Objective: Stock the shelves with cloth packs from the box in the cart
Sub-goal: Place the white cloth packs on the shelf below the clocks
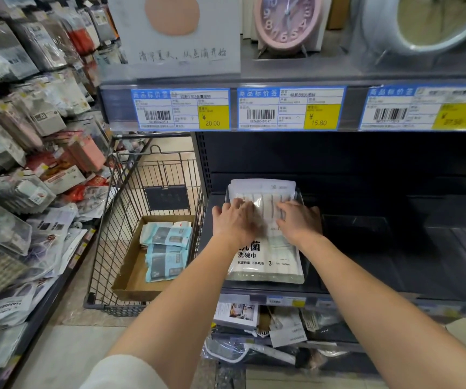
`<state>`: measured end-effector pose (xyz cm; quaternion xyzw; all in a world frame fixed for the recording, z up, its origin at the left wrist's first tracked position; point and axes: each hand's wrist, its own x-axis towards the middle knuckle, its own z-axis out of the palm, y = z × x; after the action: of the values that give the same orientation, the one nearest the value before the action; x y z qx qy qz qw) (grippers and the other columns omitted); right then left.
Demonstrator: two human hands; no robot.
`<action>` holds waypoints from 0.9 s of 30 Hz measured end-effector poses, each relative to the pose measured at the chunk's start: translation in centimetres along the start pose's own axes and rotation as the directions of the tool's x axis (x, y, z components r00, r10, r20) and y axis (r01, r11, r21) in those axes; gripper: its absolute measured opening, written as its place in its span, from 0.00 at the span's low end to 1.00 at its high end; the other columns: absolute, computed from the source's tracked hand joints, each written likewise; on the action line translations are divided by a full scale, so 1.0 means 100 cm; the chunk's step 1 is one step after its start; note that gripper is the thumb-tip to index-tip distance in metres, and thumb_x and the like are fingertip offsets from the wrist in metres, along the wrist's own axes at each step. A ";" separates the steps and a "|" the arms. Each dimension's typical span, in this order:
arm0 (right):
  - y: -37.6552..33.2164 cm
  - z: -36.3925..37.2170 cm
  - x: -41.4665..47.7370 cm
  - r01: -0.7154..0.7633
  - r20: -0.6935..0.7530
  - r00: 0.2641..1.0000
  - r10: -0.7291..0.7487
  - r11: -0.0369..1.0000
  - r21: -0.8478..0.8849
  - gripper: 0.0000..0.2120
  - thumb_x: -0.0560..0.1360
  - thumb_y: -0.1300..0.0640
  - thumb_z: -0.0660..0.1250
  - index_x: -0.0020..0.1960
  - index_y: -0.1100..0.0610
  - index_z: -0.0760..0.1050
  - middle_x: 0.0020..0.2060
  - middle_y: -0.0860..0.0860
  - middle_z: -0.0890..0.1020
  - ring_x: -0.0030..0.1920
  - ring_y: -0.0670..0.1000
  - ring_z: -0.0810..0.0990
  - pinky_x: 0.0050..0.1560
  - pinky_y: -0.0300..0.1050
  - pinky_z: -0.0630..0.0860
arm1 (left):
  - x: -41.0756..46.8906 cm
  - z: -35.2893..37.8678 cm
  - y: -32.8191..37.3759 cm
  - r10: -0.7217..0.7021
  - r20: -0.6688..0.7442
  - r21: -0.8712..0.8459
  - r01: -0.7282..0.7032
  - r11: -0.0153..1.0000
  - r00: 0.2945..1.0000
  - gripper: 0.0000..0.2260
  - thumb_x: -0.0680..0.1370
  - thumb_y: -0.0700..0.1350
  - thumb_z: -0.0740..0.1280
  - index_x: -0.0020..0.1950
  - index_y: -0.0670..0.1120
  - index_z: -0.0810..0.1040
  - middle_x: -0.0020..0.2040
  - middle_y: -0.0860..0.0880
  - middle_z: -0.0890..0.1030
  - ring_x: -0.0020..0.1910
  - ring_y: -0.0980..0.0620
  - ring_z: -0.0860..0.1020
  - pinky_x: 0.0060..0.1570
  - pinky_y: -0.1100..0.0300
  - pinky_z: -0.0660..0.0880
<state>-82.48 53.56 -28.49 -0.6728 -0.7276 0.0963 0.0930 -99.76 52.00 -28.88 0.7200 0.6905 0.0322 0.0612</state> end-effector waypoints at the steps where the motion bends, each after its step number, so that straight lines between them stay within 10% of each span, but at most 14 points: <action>1: -0.001 -0.002 -0.001 -0.002 -0.020 1.000 0.002 1.000 0.002 0.20 0.81 0.52 0.63 0.73 0.44 0.71 0.73 0.45 0.73 0.67 0.51 0.75 0.65 0.50 0.63 | -0.001 0.001 -0.001 -0.009 -0.019 -0.019 0.009 1.000 1.000 0.27 0.76 0.67 0.64 0.71 0.56 0.68 0.73 0.49 0.70 0.69 0.43 0.71 0.69 0.43 0.61; 6: -0.003 -0.015 -0.001 -0.026 -0.044 0.999 0.028 0.999 0.044 0.13 0.79 0.53 0.65 0.63 0.47 0.76 0.66 0.47 0.77 0.65 0.52 0.76 0.67 0.51 0.65 | -0.008 -0.007 0.005 -0.043 -0.096 -0.064 0.037 0.997 0.994 0.25 0.80 0.62 0.59 0.75 0.54 0.66 0.73 0.48 0.70 0.70 0.42 0.70 0.72 0.44 0.59; 27: -0.010 -0.038 -0.017 0.032 0.030 0.999 -0.035 0.995 0.093 0.25 0.82 0.51 0.61 0.78 0.49 0.65 0.79 0.45 0.64 0.76 0.51 0.67 0.74 0.50 0.65 | -0.021 -0.026 -0.001 -0.081 -0.133 -0.013 0.080 0.997 0.988 0.30 0.81 0.60 0.60 0.81 0.54 0.60 0.79 0.48 0.64 0.75 0.42 0.65 0.76 0.45 0.58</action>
<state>-82.35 51.81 -24.56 -0.6539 -0.7350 0.1387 0.1141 -100.35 49.99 -26.21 0.6877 0.7213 0.0802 0.0188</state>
